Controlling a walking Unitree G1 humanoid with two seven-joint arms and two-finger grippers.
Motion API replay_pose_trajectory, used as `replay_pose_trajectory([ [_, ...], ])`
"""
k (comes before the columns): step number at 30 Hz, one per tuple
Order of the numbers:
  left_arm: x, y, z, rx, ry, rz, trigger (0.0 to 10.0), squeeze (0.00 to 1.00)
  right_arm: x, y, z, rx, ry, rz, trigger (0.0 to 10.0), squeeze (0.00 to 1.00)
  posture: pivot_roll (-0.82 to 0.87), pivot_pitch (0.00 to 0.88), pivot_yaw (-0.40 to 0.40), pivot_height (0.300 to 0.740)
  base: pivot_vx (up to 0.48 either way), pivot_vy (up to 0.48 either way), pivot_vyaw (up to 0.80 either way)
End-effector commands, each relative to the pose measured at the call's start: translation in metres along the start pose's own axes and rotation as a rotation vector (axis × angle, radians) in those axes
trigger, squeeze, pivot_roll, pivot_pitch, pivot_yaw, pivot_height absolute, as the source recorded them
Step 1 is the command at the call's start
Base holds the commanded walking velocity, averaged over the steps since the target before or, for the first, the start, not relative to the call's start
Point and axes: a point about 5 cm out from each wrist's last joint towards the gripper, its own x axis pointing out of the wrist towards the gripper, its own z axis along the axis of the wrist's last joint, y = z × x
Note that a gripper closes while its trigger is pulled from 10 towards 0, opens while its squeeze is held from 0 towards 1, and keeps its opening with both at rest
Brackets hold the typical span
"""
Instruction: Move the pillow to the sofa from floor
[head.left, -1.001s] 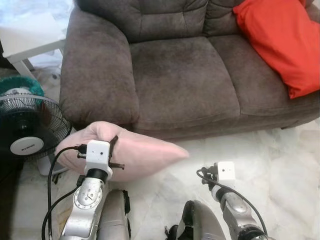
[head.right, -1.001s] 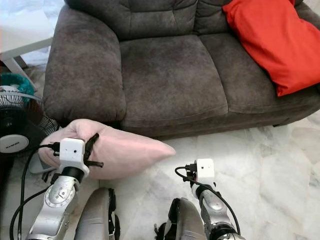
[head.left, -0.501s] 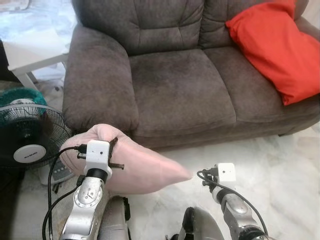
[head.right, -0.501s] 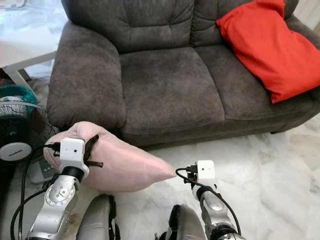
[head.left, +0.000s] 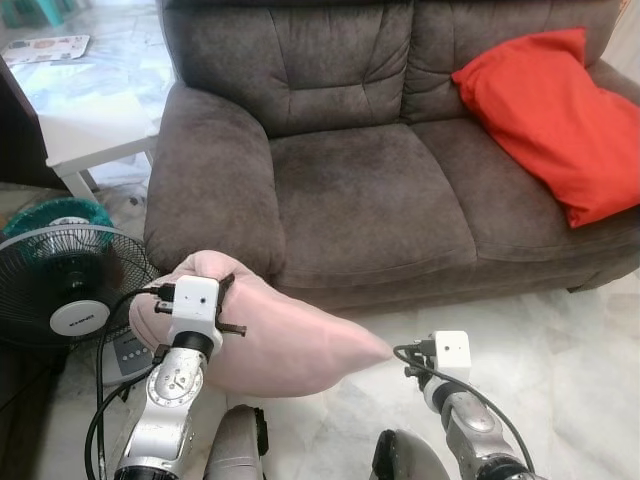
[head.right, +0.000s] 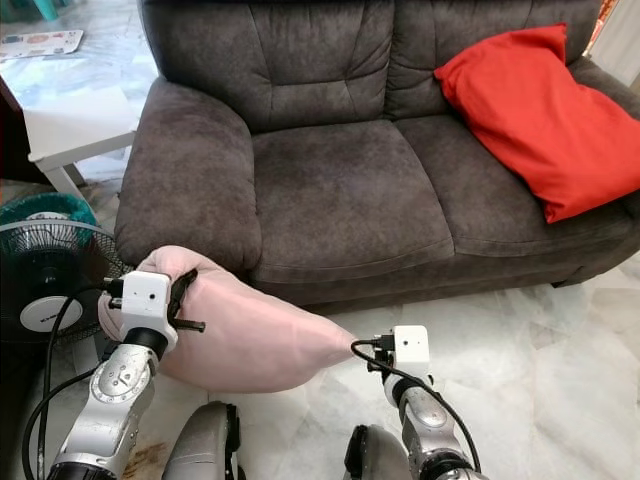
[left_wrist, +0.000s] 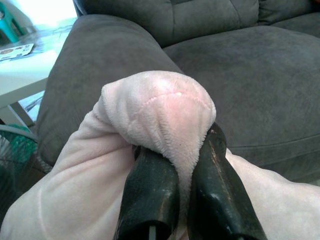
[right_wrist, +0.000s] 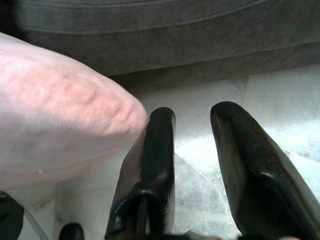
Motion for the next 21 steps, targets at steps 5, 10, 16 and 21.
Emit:
replay_pose_trajectory([
  [5, 0.0109, 0.0044, 0.0245, 0.017, -0.119, 0.007, 10.0, 0.0, 0.0004, -0.0009, -0.0006, 0.006, 0.014, -0.013, 10.0, 0.0, 0.23, 0.013, -0.038, 0.714, 0.0, 0.0, 0.0],
  [10, 0.012, 0.0051, 0.0252, 0.019, -0.121, 0.01, 10.0, 0.0, 0.0008, 0.0002, 0.0, 0.007, 0.01, -0.013, 10.0, 0.0, 0.23, 0.022, -0.04, 0.74, 0.0, 0.0, 0.0],
  [16, 0.0127, 0.0063, 0.0251, 0.022, -0.119, 0.013, 10.0, 0.0, 0.0018, 0.0014, 0.0024, 0.012, 0.0, -0.01, 10.0, 0.0, 0.23, 0.027, -0.041, 0.74, 0.0, 0.0, 0.0],
  [21, 0.0134, 0.0062, 0.0259, 0.022, -0.123, 0.012, 10.0, 0.0, 0.0031, 0.0012, 0.0063, 0.012, -0.012, -0.01, 10.0, 0.0, 0.23, 0.031, -0.042, 0.74, 0.0, 0.0, 0.0],
])
